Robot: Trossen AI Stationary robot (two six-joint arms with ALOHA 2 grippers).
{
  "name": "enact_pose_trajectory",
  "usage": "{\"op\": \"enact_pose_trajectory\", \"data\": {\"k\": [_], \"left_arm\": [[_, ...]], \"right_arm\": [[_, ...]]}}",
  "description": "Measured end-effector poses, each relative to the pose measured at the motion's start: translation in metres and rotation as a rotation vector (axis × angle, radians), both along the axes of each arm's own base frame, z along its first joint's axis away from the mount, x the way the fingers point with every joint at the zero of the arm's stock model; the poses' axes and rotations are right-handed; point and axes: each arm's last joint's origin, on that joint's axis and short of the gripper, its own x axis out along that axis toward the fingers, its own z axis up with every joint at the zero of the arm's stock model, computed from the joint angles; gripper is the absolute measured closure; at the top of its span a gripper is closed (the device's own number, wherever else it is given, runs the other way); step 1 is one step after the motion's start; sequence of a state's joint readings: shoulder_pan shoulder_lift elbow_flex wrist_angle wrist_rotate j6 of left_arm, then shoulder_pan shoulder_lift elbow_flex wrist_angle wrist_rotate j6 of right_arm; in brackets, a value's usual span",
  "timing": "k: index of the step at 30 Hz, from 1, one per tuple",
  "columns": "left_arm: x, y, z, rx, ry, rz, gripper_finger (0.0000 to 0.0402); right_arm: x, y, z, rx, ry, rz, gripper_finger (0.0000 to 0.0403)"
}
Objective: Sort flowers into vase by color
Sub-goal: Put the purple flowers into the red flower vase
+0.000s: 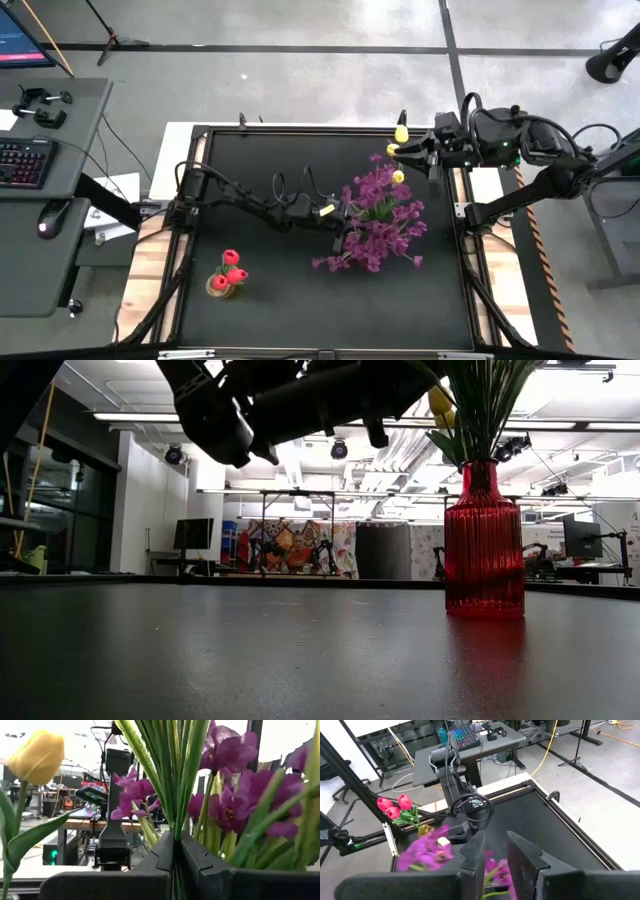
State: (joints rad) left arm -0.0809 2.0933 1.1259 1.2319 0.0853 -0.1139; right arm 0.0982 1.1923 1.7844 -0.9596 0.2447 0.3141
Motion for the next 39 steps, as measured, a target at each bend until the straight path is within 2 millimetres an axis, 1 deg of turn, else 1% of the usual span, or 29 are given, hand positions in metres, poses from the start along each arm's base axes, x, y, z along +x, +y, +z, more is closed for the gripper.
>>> {"op": "enact_pose_trajectory", "data": {"k": [5, 11, 19, 24, 34, 39], "left_arm": [[0.000, -0.003, -0.002, 0.036, 0.012, -0.002, 0.0401], [0.002, -0.004, -0.015, 0.084, 0.122, -0.003, 0.0401], [0.002, -0.004, -0.017, 0.079, 0.145, -0.006, 0.0401], [0.003, -0.004, -0.026, 0.088, 0.248, -0.008, 0.0401], [0.002, -0.005, -0.035, 0.092, 0.345, -0.014, 0.0401], [0.002, -0.005, -0.039, 0.040, 0.399, -0.019, 0.0401]], "right_arm": [[0.000, -0.001, 0.000, -0.013, -0.001, -0.034, 0.0336], [0.000, -0.001, 0.000, -0.014, -0.002, -0.040, 0.0336], [0.000, -0.001, 0.000, -0.014, -0.002, -0.041, 0.0336], [0.000, -0.001, 0.000, -0.014, -0.002, -0.040, 0.0336], [0.000, -0.001, 0.000, -0.015, -0.001, -0.038, 0.0336], [0.000, -0.001, 0.000, -0.019, -0.001, -0.036, 0.0336]]}}
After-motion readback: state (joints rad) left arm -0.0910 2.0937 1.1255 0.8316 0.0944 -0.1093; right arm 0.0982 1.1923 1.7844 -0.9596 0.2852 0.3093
